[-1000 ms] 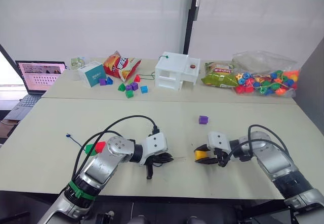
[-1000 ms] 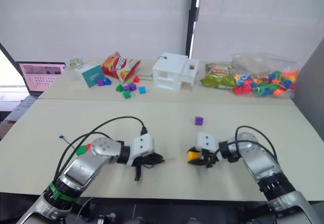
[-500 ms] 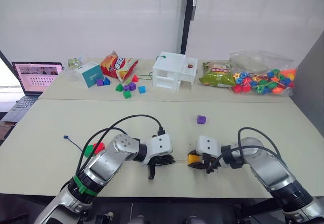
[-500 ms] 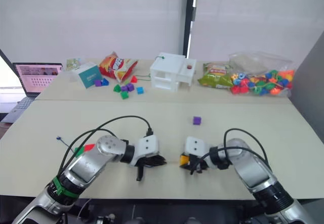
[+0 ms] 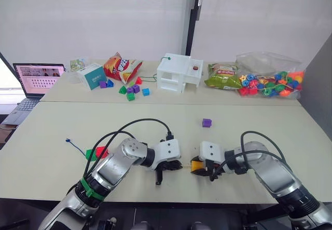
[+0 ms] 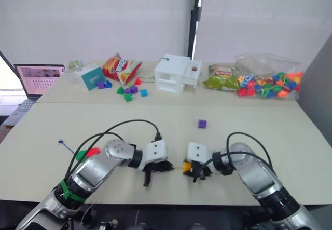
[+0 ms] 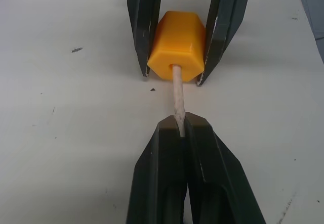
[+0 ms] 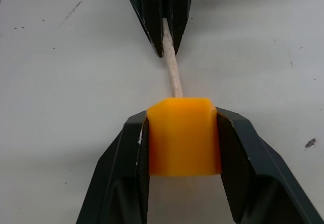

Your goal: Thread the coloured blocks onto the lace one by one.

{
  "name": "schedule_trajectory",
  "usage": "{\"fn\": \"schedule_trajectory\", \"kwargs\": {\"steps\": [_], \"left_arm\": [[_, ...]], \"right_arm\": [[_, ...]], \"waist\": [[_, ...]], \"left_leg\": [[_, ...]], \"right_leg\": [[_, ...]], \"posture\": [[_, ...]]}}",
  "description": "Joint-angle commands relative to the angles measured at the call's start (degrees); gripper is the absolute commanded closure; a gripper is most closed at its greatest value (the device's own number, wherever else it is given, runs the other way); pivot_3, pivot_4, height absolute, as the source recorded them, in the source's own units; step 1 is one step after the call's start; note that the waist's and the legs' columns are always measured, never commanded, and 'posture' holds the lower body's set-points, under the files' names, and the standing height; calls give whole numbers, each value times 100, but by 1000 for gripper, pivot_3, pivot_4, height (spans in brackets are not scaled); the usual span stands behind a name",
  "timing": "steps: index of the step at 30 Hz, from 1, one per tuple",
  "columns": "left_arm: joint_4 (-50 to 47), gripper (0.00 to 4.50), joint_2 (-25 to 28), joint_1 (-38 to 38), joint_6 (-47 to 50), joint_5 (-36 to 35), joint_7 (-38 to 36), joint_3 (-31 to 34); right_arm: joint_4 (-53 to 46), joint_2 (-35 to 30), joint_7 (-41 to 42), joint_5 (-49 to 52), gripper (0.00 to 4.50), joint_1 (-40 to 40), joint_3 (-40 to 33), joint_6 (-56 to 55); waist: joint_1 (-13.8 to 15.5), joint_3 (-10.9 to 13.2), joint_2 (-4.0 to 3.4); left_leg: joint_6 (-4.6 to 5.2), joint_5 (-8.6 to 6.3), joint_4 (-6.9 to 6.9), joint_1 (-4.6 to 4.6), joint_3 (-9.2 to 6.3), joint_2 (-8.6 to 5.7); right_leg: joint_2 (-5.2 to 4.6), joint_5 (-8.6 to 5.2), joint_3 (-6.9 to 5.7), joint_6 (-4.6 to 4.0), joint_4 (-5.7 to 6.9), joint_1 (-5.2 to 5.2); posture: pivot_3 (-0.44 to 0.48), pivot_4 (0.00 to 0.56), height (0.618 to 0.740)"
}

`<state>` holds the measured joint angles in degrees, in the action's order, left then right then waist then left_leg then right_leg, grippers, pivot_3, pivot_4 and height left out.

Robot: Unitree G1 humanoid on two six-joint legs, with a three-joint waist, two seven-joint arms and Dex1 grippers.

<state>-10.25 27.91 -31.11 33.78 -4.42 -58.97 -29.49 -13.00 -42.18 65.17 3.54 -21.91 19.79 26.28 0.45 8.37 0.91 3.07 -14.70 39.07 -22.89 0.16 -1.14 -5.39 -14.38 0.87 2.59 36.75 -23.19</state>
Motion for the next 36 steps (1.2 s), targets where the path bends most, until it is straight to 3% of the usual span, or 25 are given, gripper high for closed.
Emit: {"fn": "schedule_trajectory", "kwargs": {"steps": [1, 20, 25, 33, 36], "left_arm": [[-60, 4500, -74, -133, -78, 38, 16, -20], [467, 4500, -997, -438, -498, 145, 148, -198], [506, 4500, -1014, -331, -716, 85, 209, -22], [115, 1905, -405, -63, -541, -286, -117, 564], [-79, 1905, -28, 132, -485, -511, -383, 721]], "right_arm": [[-90, 20, 88, 8, 3188, 69, 202, 92], [-238, 41, 38, 3, 3188, 140, 222, 323], [-287, 50, 24, -2, 3188, 163, 223, 364], [-243, 19, -11, -4, 3188, 180, 173, 389], [-210, 10, -20, 11, 3188, 169, 146, 397]], "waist": [[1, 0, 0], [22, 0, 0], [41, 0, 0], [19, 0, 0], [-12, -1, -1]], "left_leg": [[0, 0, 0, 0, 0, 0], [0, 0, 3, -1, 0, -2], [0, 0, 14, 0, -1, -4], [0, 0, 13, -2, -4, -1], [0, 0, 5, 2, -4, 2]], "right_leg": [[0, 0, 0, 0, 0, 0], [-1, 0, 0, 0, -1, 2], [-6, 1, -5, 2, -1, 11], [-3, 1, -3, 2, 1, 4], [-1, -1, 0, -1, 2, 3]], "posture": [[0, 150, 740], [0, 150, 740], [0, 150, 740], [0, 150, 740], [0, 150, 740]]}}
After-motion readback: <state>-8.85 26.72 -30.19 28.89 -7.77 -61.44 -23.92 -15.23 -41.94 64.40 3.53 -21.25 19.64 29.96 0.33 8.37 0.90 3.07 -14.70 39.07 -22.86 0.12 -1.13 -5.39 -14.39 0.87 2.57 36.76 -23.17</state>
